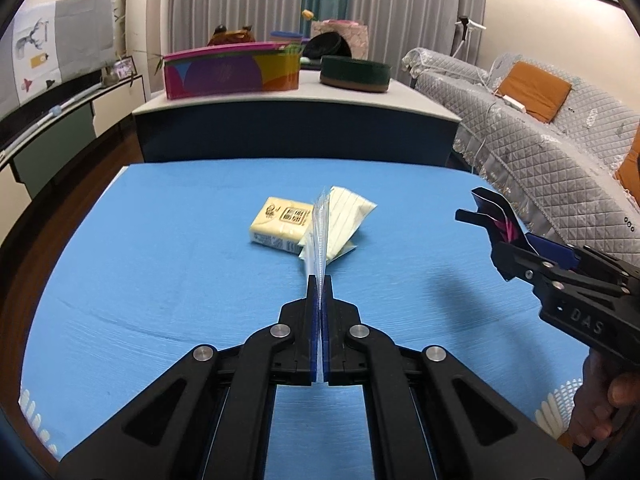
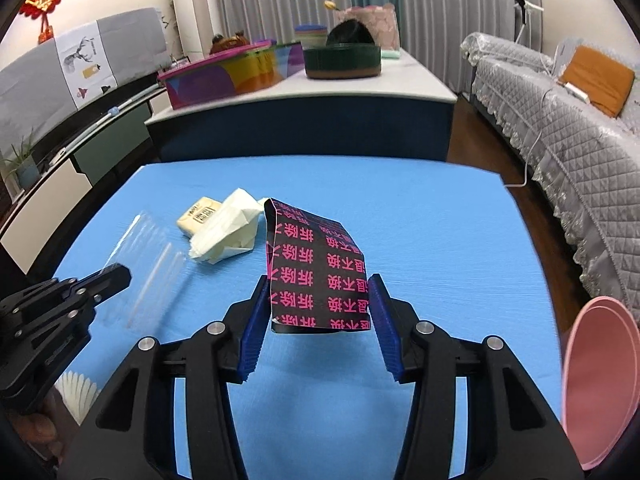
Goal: Collect trash
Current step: 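Lift the held straws and packet off the table with both tools, then carry the straws and pink-black packet over the pink bin with both tools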
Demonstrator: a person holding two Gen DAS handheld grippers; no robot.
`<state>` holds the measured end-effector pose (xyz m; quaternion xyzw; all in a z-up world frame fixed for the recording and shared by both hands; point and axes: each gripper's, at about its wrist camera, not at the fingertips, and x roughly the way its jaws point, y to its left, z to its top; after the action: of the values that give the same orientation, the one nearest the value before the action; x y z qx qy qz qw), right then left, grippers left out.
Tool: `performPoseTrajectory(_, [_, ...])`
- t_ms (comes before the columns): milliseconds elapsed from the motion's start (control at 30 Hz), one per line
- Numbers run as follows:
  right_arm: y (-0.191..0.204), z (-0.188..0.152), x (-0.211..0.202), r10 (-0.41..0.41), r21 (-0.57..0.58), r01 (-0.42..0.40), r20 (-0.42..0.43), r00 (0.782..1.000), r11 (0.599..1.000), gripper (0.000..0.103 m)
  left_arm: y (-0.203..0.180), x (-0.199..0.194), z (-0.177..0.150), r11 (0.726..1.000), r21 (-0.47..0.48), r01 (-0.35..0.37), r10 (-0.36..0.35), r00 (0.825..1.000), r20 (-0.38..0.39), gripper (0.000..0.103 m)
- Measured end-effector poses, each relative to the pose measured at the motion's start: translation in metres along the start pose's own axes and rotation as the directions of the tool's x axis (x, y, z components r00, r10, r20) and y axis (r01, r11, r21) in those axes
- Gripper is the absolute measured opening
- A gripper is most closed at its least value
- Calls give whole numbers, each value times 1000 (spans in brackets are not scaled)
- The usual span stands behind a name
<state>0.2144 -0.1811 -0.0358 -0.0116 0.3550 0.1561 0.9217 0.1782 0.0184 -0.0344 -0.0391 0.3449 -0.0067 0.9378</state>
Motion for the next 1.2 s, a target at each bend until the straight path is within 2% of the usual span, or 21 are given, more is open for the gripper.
performPoseTrajectory(533, [-10, -12, -53, -43, -14, 44, 68, 997, 999, 49, -14, -20, 3, 999, 9, 37, -38, 998, 55, 1])
performPoseTrajectory(1200, [-53, -20, -91, -127, 41, 123, 115, 985, 992, 49, -57, -32, 4, 992, 74, 107, -113, 989, 92, 1])
